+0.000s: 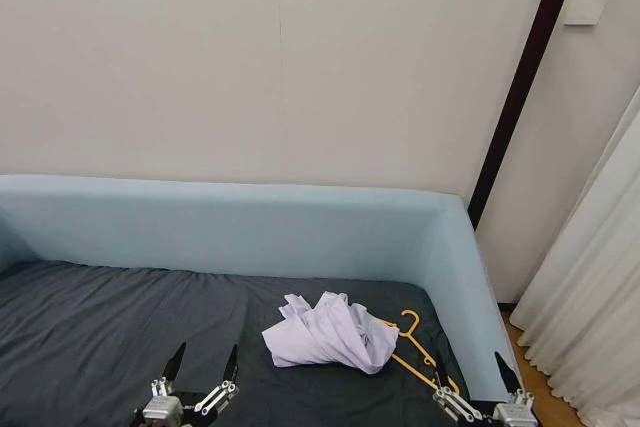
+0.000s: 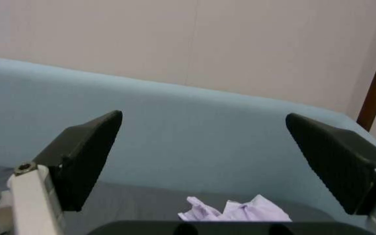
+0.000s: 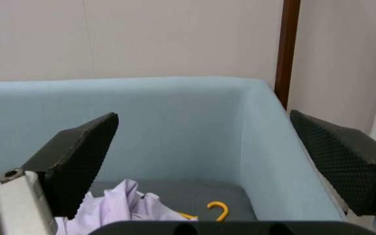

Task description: Pick up the clothes from the sofa and hang them on the clothes hanger.

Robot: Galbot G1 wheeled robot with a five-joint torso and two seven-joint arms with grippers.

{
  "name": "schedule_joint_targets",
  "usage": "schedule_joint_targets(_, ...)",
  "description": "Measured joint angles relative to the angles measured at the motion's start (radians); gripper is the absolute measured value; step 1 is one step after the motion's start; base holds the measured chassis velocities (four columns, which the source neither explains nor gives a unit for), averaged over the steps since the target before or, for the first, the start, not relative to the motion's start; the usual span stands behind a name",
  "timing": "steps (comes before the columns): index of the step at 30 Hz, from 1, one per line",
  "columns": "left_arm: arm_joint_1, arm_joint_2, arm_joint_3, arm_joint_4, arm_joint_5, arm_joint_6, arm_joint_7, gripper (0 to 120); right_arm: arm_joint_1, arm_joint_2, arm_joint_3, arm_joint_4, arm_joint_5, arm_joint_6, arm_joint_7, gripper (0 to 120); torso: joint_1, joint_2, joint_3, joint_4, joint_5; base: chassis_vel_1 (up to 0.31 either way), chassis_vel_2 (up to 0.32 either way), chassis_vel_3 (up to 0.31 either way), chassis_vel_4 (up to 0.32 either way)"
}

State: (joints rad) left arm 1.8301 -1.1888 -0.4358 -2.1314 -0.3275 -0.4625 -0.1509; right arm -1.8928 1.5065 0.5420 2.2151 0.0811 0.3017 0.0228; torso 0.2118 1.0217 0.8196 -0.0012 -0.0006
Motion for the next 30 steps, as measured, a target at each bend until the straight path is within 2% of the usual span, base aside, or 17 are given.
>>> schedule_joint_targets(17,-0.005,0.001,0.002,0.031,0.012,-0.003,0.003,97,0.013,-0.04,0.001,-0.015,0.06,-0.041,0.016,100,0.0,0.0,0.0,0.0,0.0,0.0,0.0,0.0,0.0)
schedule_joint_targets(22,-0.006,-0.003,0.002,0.052,0.022,-0.006,0.003,97,0.029,-0.11,0.0,-0.016,0.166,-0.116,0.039,100,0.0,0.0,0.0,-0.0001,0.0002,0.0,0.0,0.0,0.0)
schedule_joint_targets(27,0.0,-0.015,0.008,0.079,0.037,-0.016,0.004,97,0.083,-0.277,-0.004,-0.036,0.269,-0.249,0.084,100,0.0,0.0,0.0,0.0002,0.0005,0.0,0.0,0.0,0.0)
schedule_joint_targets(28,0.0,-0.015,0.008,0.079,0.037,-0.016,0.004,97,0.083,-0.277,-0.004,-0.036,0.269,-0.249,0.084,100,0.0,0.0,0.0,0.0002,0.0005,0.0,0.0,0.0,0.0)
schedule_joint_targets(30,-0.002,-0.015,0.019,0.089,0.042,-0.016,0.005,97,0.101,-0.332,-0.005,-0.042,0.321,-0.297,0.09,100,0.0,0.0,0.0,0.0,0.0002,0.0,0.0,0.0,0.0)
